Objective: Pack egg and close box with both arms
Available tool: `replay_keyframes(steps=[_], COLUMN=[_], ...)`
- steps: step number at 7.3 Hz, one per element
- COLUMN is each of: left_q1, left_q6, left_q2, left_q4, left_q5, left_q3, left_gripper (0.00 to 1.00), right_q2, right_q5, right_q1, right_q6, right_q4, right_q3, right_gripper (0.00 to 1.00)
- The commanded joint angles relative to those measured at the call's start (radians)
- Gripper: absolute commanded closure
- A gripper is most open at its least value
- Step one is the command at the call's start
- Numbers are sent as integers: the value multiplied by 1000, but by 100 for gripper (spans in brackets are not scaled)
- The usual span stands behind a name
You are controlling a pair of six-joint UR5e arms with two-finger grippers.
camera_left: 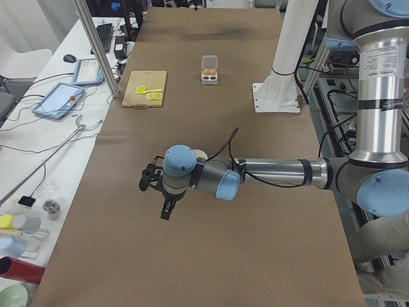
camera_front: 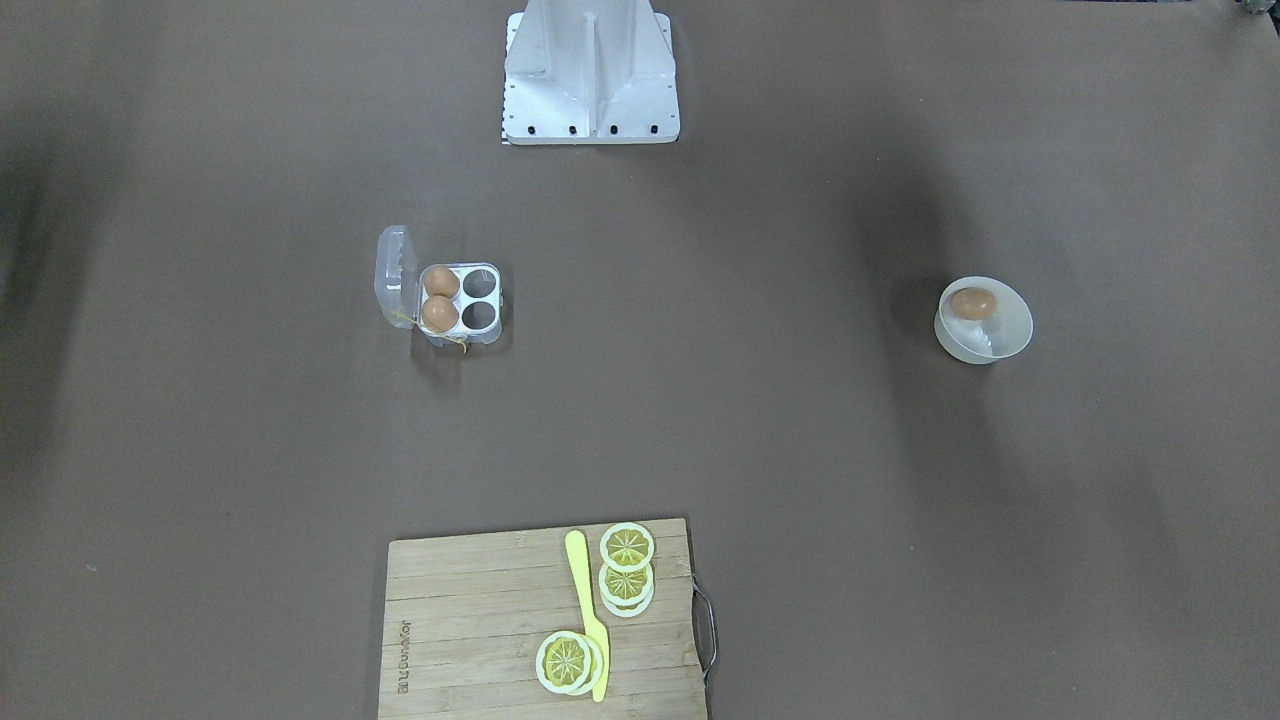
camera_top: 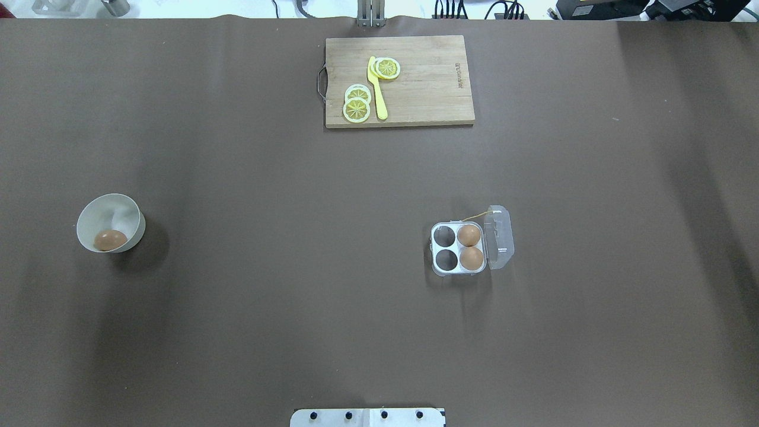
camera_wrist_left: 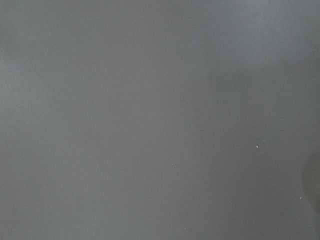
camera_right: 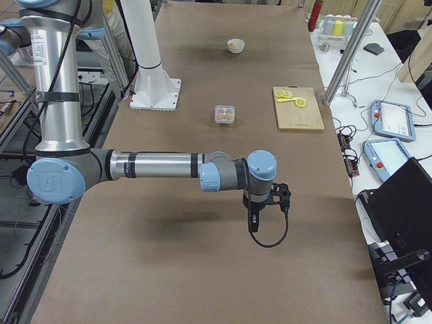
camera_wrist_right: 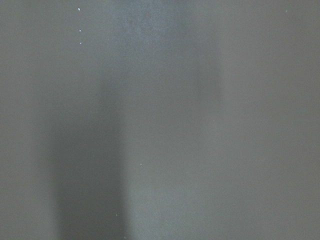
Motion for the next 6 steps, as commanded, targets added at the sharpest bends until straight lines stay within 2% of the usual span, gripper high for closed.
replay_keyframes(steps=[1, 2, 3, 6], left_q1=[70, 99, 133, 269], left_q6=[8, 8, 19, 48], left_q2=[-16, -17, -36, -91], left_q4=[-135, -199, -225, -227], left_q5=[6, 13, 61, 94], left_q3=[-2, -2, -3, 4], left_gripper=[2, 2, 2, 2], right_q2=[4, 8, 8, 8], right_q5=[3, 3, 3, 3], right_q1=[0, -5, -5, -8], right_q6=[0, 0, 0, 0], right_q4=[-1, -2, 0, -1], right_q3=[0, -3, -2, -8], right_gripper=[0, 0, 0, 0])
